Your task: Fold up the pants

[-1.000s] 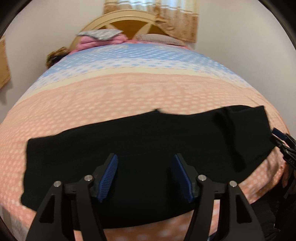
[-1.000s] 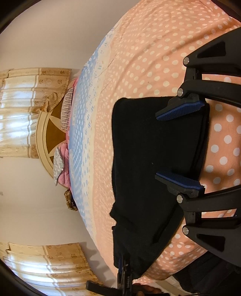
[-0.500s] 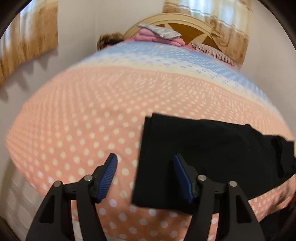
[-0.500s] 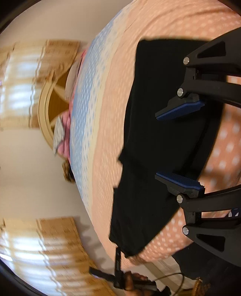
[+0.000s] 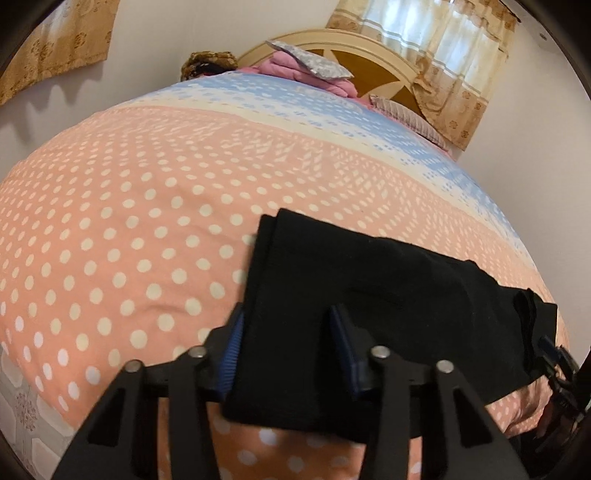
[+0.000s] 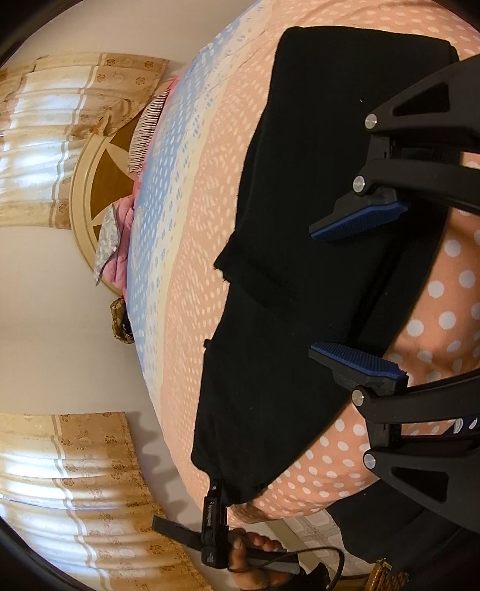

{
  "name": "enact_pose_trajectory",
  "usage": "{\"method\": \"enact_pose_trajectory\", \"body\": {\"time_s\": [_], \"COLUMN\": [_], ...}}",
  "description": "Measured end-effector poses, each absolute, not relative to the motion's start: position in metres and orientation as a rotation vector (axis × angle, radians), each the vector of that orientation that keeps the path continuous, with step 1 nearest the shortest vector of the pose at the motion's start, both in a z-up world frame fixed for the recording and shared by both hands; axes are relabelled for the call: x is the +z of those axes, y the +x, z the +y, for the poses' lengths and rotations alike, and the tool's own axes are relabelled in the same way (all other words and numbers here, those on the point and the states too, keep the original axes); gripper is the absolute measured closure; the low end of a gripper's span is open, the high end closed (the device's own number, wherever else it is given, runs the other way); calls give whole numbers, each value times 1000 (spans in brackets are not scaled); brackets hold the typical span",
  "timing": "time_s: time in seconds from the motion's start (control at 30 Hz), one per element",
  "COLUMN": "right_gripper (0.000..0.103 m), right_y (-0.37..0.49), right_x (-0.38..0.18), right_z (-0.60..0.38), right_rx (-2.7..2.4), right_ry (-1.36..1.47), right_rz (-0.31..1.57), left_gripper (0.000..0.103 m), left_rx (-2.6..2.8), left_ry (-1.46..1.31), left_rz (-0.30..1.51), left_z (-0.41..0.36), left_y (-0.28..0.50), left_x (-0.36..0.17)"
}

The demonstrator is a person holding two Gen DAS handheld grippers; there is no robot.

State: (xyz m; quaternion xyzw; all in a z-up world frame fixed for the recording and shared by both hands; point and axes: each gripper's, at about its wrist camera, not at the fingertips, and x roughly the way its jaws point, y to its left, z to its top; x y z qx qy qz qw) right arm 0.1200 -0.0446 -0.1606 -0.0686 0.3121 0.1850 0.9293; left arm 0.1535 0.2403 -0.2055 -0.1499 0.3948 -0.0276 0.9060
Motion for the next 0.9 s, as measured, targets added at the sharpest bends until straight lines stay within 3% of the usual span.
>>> {"method": "enact_pose_trajectory", "body": {"time_s": [0.03,0.13,0.47,0.9], "right_gripper": [38,37,37,37], "right_y": [122,124,120,115], "right_x": [-162,-166,-164,-133], "right_z": [-45,-48,-53,-99], "right_rx": [376,379,388,299], "right_ry": [-139,-129,-103,13], "right_rz": [648,649,640,627], "left_gripper": [74,77,80,80], "left_rx": [-75,-92,-176,-397], "left_ry": [-315,-327,-513,-509], "left_rz": [822,824,753,580], "left_z": [239,238,257,199], "left_y": [151,151,141,123], "left_x": [-204,-203,-196,-108]}}
